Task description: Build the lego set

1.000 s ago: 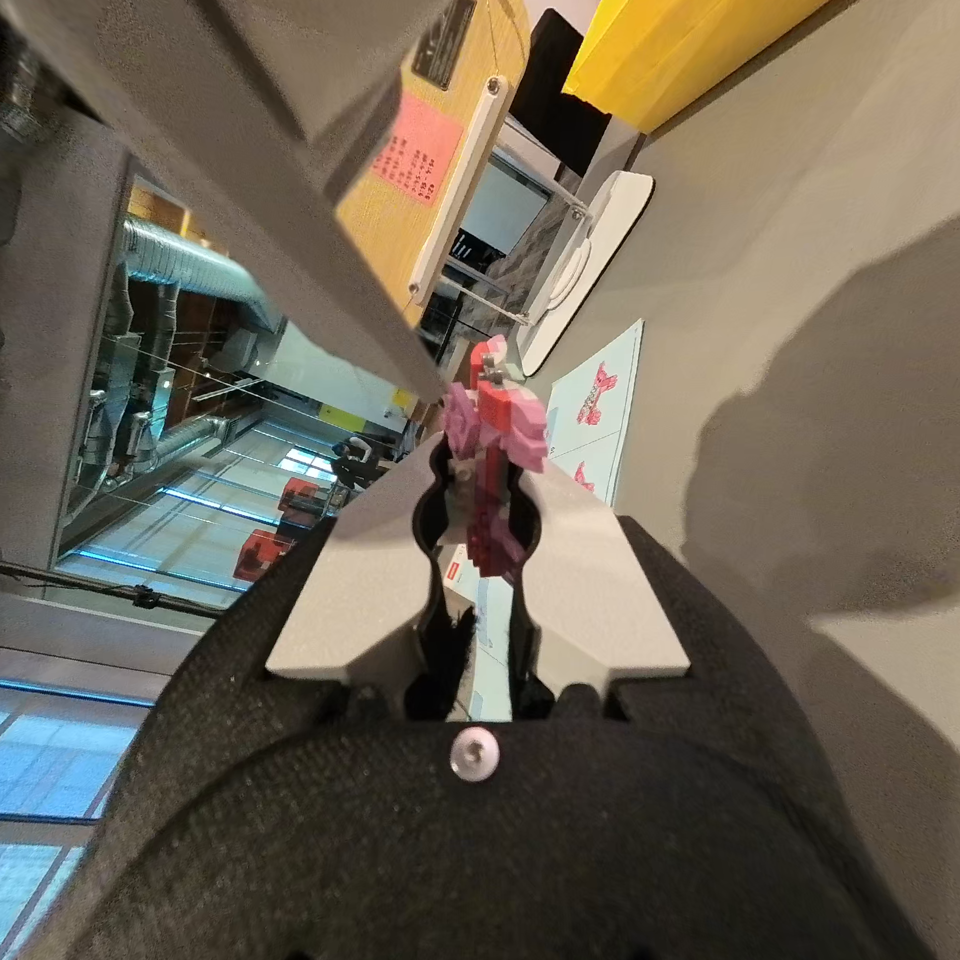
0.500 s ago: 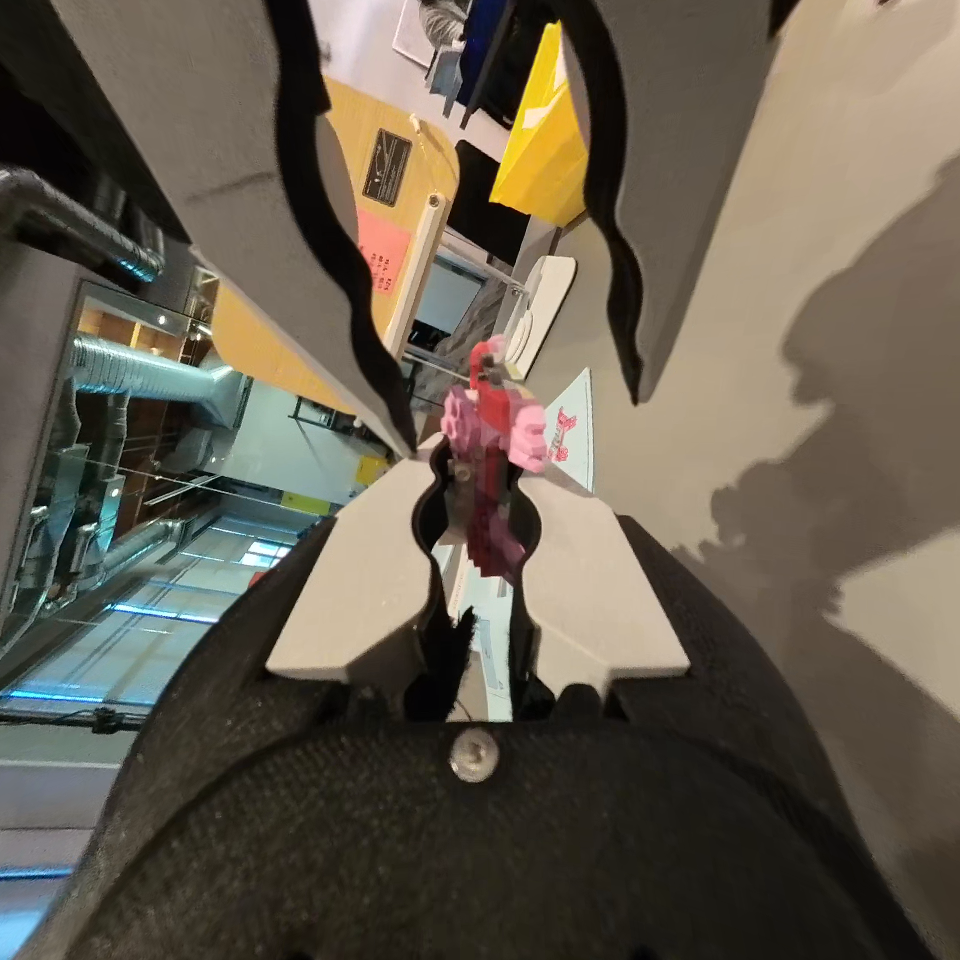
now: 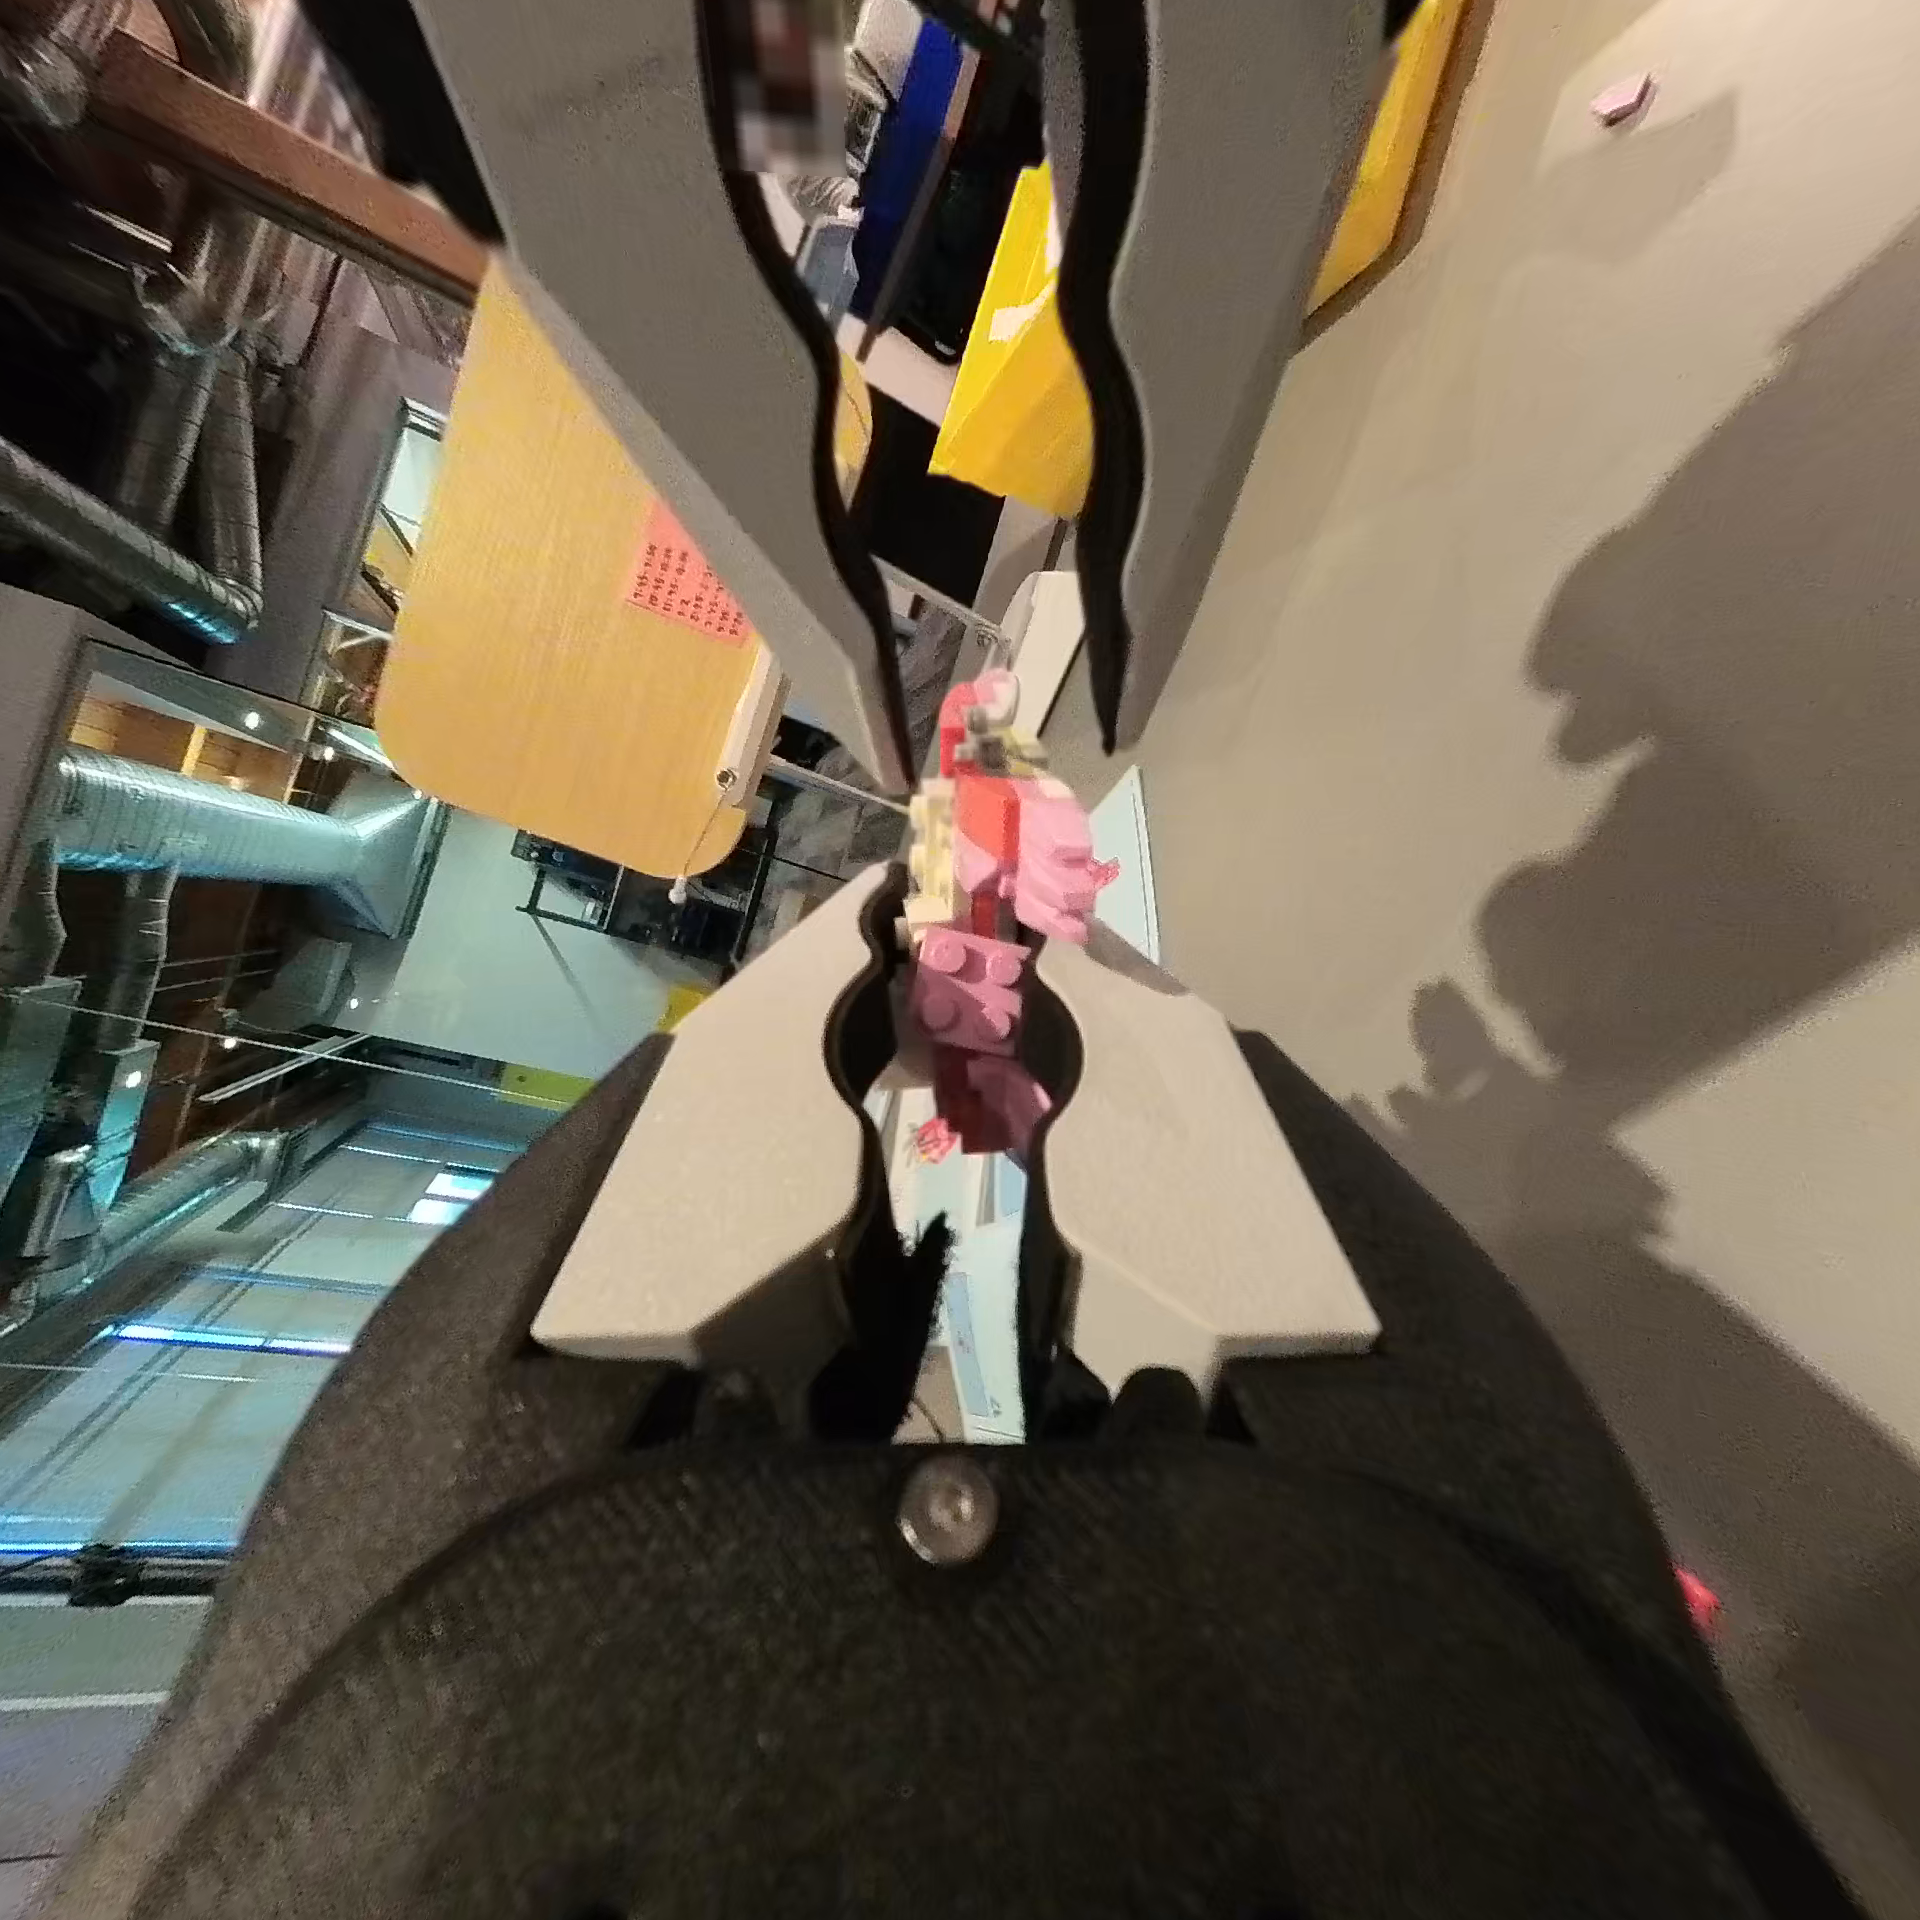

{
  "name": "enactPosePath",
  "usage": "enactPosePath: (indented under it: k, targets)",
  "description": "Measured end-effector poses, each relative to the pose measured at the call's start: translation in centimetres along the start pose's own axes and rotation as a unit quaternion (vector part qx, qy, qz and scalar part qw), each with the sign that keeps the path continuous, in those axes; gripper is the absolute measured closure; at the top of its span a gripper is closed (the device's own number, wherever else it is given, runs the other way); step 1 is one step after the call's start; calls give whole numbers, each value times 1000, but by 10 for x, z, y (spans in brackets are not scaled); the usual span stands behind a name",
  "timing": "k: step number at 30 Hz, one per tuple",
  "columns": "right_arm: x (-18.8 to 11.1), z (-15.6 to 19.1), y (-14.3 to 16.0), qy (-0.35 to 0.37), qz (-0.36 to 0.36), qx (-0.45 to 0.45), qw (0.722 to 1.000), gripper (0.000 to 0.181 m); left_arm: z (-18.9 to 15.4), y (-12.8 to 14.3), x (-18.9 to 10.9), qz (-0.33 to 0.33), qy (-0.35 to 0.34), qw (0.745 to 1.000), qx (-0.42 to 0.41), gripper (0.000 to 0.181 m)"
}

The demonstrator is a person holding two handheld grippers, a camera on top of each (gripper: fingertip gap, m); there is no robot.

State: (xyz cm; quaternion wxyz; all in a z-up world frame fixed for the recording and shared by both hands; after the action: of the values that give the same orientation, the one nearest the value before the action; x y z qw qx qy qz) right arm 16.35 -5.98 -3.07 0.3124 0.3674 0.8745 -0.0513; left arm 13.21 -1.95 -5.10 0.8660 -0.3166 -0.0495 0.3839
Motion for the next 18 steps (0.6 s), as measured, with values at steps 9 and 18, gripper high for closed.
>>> enactPosePath:
  k: [9, 18]
  targets:
    - [-1, -23, -3, -23, -83, 316, 945, 156, 4, 8, 8, 15, -15, 1000, -9, 164]
    - [-2, -26, 17, 47, -107, 504, 855, 150, 18, 15, 14, 31, -46, 998, -26, 164]
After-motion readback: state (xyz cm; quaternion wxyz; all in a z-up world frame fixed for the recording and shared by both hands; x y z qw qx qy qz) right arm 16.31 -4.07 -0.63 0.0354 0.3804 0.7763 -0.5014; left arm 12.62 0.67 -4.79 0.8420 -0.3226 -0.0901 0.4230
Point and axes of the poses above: each gripper's, where its closed fingertips meet, x out along the fingers, y out of its underside, z = x × y across the jaws, the point moved 3 cm from there along -x, back along the fingers, and after that the axes turned 11 degrees about -x, right-handed, at the moved point
